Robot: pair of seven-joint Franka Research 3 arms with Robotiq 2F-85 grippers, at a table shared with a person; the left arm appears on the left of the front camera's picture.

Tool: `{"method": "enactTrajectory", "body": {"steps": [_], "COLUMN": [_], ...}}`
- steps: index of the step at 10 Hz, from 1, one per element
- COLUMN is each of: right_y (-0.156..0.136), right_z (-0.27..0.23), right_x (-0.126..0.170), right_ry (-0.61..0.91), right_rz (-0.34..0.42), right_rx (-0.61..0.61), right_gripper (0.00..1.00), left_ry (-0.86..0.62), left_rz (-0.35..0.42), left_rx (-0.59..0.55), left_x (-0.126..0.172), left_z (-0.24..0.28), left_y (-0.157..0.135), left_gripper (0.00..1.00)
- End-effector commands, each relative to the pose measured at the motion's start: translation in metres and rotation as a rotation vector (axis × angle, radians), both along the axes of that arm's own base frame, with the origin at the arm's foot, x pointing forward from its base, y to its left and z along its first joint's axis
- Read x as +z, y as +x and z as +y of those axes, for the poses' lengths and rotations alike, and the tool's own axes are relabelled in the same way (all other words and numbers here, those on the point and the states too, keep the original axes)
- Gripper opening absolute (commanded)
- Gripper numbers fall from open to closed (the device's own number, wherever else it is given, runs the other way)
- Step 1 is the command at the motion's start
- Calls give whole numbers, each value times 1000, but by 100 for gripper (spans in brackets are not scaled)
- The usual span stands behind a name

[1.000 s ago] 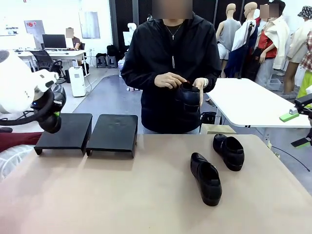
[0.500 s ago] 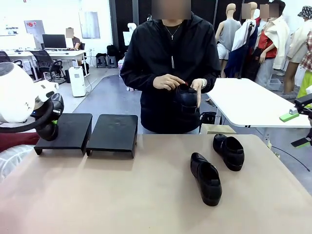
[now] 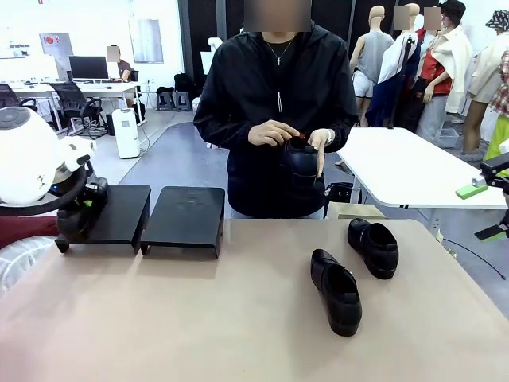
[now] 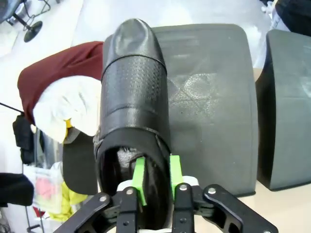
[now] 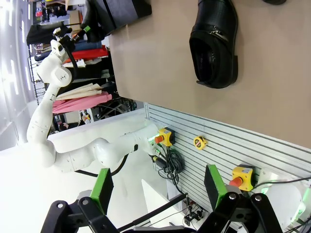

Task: Organize the shoes by placing them on the stand.
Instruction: Place the Shoe from the middle of the table onto the Shoes Stand.

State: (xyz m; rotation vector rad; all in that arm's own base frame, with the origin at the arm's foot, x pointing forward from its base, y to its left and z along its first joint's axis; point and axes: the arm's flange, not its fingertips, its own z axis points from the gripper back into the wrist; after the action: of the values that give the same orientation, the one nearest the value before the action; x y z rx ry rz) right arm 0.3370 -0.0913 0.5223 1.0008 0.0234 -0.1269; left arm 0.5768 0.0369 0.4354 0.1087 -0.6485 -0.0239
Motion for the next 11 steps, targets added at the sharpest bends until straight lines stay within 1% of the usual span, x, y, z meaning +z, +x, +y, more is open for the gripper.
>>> {"method": "enactTrajectory", "body": {"steps": [1, 2, 4, 5, 6, 7, 8, 9, 10, 11], "right_y": [0, 0, 0, 0, 0, 0, 0, 0, 0, 0], "right_z": [-1, -1, -1, -1, -1, -1, -1, -1, -1, -1], "right_x": [4, 4, 4, 4, 4, 4, 4, 4, 4, 4], "right_ry": [1, 1, 1, 1, 1, 1, 1, 1, 1, 1], "right_rz": [11, 11, 11, 11, 11, 11, 11, 11, 11, 11], "right_rx": [0, 0, 0, 0, 0, 0, 0, 0, 0, 0], "right_gripper": [100, 100, 100, 100, 100, 100, 100, 100, 100, 100], "left_ry": [13, 9, -7, -23, -39, -12, -53, -143, -221, -305], "left_rz": [-35, -30, -39, -18, 36, 120, 177, 272, 397, 477], "left_rx": [28, 19, 14, 2, -22, -99, -132, -164, -202, -278], "left_x": [4, 4, 13, 25, 39, 53, 69, 84, 98, 107], "left_z": [-9, -11, -13, -15, -18, -23, -25, -24, -22, -18], "left_y": [0, -2, -10, -23, -42, -70, -102, -133, -167, -195], "left_gripper": [100, 100, 100, 100, 100, 100, 100, 100, 100, 100]}}
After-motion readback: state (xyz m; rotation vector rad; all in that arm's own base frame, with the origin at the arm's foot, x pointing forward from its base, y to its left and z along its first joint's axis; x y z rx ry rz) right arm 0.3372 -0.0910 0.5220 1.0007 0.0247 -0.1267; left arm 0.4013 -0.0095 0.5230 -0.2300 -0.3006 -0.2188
